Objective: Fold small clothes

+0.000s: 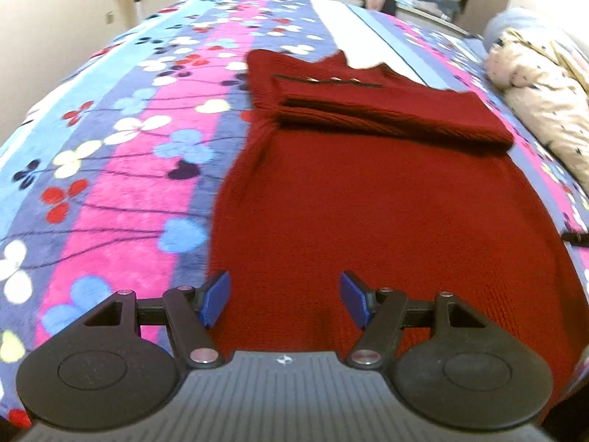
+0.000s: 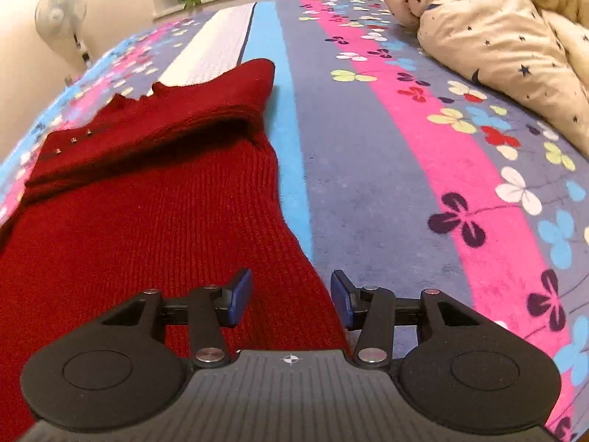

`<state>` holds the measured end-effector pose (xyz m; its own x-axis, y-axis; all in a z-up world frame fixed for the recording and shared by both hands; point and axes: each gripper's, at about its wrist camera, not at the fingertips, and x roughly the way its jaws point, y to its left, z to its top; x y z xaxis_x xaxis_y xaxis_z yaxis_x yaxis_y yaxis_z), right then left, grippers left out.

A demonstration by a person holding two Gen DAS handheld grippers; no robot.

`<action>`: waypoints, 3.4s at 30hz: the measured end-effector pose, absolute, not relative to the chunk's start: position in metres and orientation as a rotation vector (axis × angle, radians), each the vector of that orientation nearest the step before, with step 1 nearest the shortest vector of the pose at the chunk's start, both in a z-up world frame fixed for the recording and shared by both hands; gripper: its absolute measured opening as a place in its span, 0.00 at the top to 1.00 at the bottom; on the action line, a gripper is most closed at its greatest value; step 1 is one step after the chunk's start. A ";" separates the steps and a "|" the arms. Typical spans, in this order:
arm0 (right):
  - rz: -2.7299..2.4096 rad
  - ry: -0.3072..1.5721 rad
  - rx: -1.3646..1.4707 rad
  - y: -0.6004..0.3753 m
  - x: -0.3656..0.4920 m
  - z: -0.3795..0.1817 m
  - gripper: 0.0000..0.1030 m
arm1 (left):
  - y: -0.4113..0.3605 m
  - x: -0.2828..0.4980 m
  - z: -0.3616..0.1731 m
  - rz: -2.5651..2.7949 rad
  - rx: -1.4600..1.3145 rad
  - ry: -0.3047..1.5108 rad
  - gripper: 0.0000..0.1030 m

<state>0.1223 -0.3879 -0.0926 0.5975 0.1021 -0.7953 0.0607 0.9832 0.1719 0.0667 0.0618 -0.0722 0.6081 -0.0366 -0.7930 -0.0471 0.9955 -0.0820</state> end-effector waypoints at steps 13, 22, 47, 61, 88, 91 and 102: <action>0.056 1.091 0.186 -0.402 0.084 -0.108 0.52 | 0.118 0.037 -0.083 0.068 -0.303 1.022 0.55; 0.033 1.127 0.244 -0.409 0.050 -0.113 0.58 | 0.108 -0.001 -0.091 -0.013 -0.277 1.089 0.66; 0.000 1.119 0.198 -0.387 0.046 -0.117 0.58 | 0.110 -0.019 -0.113 -0.002 -0.324 1.027 0.66; 0.005 1.120 0.225 -0.388 0.033 -0.113 0.62 | 0.110 -0.028 -0.109 -0.006 -0.329 1.027 0.66; -0.019 1.100 0.289 -0.386 0.022 -0.110 0.87 | 0.107 -0.038 -0.108 -0.038 -0.356 1.045 0.84; -0.001 1.061 0.303 -0.386 0.019 -0.102 0.89 | 0.107 -0.041 -0.104 -0.039 -0.361 1.024 0.88; 0.101 0.732 0.443 -0.404 -0.003 -0.021 0.90 | 0.122 -0.048 -0.046 -0.172 -0.459 0.797 0.90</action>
<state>-0.0034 -0.4040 -0.0210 0.7433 0.2411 -0.6240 0.0634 0.9032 0.4245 -0.0476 0.1220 -0.0456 0.6915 -0.3180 -0.6486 -0.0219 0.8883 -0.4588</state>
